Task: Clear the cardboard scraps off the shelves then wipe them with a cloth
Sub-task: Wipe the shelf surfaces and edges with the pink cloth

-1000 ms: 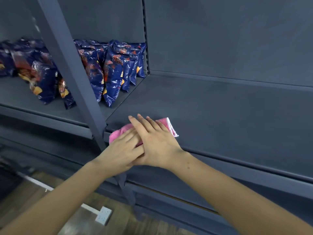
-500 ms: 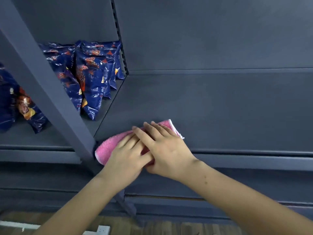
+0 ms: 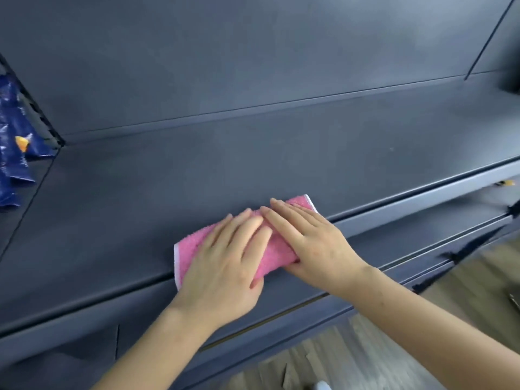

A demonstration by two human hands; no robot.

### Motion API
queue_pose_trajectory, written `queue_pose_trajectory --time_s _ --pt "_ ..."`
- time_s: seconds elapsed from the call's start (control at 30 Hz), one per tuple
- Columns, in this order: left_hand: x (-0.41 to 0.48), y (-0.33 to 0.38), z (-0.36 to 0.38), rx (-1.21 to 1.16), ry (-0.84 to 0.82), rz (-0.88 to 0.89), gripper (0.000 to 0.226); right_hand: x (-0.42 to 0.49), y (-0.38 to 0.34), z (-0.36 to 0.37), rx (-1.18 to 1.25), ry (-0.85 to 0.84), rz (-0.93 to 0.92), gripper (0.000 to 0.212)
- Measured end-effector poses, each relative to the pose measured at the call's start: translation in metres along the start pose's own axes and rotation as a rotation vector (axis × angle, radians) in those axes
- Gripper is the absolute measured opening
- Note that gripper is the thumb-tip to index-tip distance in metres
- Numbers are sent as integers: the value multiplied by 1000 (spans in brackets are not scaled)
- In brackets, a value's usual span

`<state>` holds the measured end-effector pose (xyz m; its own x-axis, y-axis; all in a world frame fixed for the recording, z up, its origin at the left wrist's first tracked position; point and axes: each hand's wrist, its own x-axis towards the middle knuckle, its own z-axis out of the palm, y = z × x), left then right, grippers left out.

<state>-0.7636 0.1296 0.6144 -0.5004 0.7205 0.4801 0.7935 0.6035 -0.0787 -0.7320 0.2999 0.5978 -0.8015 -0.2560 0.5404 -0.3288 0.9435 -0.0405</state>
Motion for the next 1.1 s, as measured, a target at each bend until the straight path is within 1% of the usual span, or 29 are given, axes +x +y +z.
queue_pose_trajectory --time_s 0.03,0.1,0.17,0.2,0.23,0.3,0.43,0.5,0.53,0.57,0.63,0.7,0.87,0.93,1.0,1.1 --pt "1 1 1 28 -35 -67 62 -4 6 -1 -49 -5 -19 62" --pt "3 6 10 114 -53 -126 71 -10 18 -3 -102 0 -45 59" --pt "12 19 16 97 -104 -154 74 -15 30 -4 -108 26 -51 59" --pt "17 25 17 94 -108 -158 75 -17 36 -5 -112 41 -54 59" --pt "21 31 21 103 -76 -154 75 -20 44 -5 -114 56 -59 59" --pt "30 44 26 104 -90 -168 75 -26 61 -6 -106 92 -79 58" --pt "56 71 44 92 -43 -217 66 -36 107 -7 -104 151 -142 45" --pt "72 88 57 106 60 -239 47 -41 130 -10 -80 168 -170 34" --pt "81 97 64 112 111 -251 40 -43 141 -12 -70 173 -170 34" --pt "89 105 70 129 158 -264 38 -45 152 -15 -59 174 -161 43" --pt "104 119 82 177 232 -275 41 -48 170 -20 -58 173 -153 57" --pt "115 131 90 207 273 -289 41 -51 183 -25 -51 171 -173 60" --pt "131 147 97 217 261 -299 45 -56 204 -31 -41 190 -169 59" --pt "133 150 98 213 250 -284 46 -61 208 -33 -66 168 -155 54" --pt "137 154 101 211 275 -262 47 -66 213 -36 -75 173 -145 46" --pt "147 162 102 212 244 -254 52 -69 224 -41 -84 166 -164 44"
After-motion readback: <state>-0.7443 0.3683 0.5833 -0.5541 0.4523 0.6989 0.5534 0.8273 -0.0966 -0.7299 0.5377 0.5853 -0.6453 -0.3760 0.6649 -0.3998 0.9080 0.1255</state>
